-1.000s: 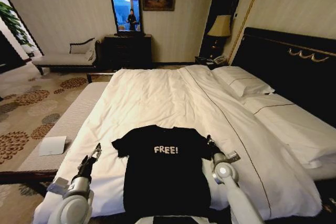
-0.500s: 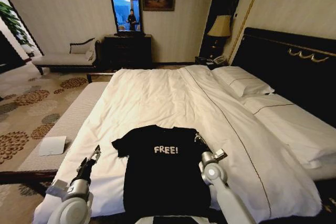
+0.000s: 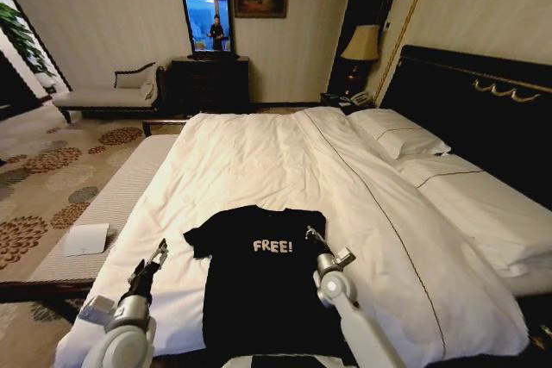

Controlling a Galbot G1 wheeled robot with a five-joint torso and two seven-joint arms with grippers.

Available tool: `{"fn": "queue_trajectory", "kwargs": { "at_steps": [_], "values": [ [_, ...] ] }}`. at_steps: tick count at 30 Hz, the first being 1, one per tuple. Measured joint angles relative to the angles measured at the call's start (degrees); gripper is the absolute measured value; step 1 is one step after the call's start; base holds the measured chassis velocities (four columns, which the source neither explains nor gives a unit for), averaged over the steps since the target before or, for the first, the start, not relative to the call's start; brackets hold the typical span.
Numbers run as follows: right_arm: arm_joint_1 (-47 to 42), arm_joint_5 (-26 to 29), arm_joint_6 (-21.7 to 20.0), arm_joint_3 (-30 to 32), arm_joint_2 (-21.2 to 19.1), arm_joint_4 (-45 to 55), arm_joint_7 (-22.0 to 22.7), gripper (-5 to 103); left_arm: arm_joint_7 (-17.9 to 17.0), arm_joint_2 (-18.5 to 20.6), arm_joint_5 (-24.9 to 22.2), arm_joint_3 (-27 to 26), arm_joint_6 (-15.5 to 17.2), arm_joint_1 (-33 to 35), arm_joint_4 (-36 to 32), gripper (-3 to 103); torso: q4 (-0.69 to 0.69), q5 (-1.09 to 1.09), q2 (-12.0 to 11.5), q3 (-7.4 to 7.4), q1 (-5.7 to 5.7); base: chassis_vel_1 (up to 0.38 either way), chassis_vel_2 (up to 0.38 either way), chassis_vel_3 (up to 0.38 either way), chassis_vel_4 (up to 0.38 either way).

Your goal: Fold the clothes on the bed.

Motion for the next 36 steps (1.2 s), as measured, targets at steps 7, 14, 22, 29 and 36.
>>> {"fn": "queue_trajectory", "kwargs": {
  "at_steps": [7, 14, 22, 29, 36],
  "values": [
    [-0.89, -0.05, -0.09, 0.31, 1.46, 1.28, -1.27, 7, -0.59, -0.28, 0.30, 1.63, 0.45, -0.73, -0.72, 100, 0.00, 0.00, 0.00, 0.00, 0.00, 0.000, 0.000, 0.000, 0.000],
    [-3.59, 0.01, 2.26, 3.04, 0.48, 4.61, -2.68, 33, -0.69, -0.34, 0.79, 2.39, 0.55, -1.26, -0.25, 100, 0.00, 0.00, 0.00, 0.00, 0.00, 0.000, 0.000, 0.000, 0.000],
    [-8.25, 0.54, 4.84, 6.99, 1.24, 11.37, 1.31, 61, -0.57, 0.17, -0.84, 1.77, 0.61, -2.78, 2.39, 100, 0.01, 0.01, 0.00, 0.00, 0.00, 0.000, 0.000, 0.000, 0.000],
    [-12.84, -0.31, 5.30, 9.69, 1.74, 18.36, 5.65, 88, 2.32, 1.42, -5.89, 0.31, 1.08, -7.04, 9.87, 100, 0.00, -0.01, 0.00, 0.00, 0.00, 0.000, 0.000, 0.000, 0.000],
    [-15.90, -3.11, 5.73, 10.24, 2.78, 21.39, 7.73, 100, 5.31, 2.24, -9.71, 1.50, 0.79, -11.53, 15.23, 100, 0.00, 0.00, 0.00, 0.00, 0.00, 0.000, 0.000, 0.000, 0.000]
  ]
}}
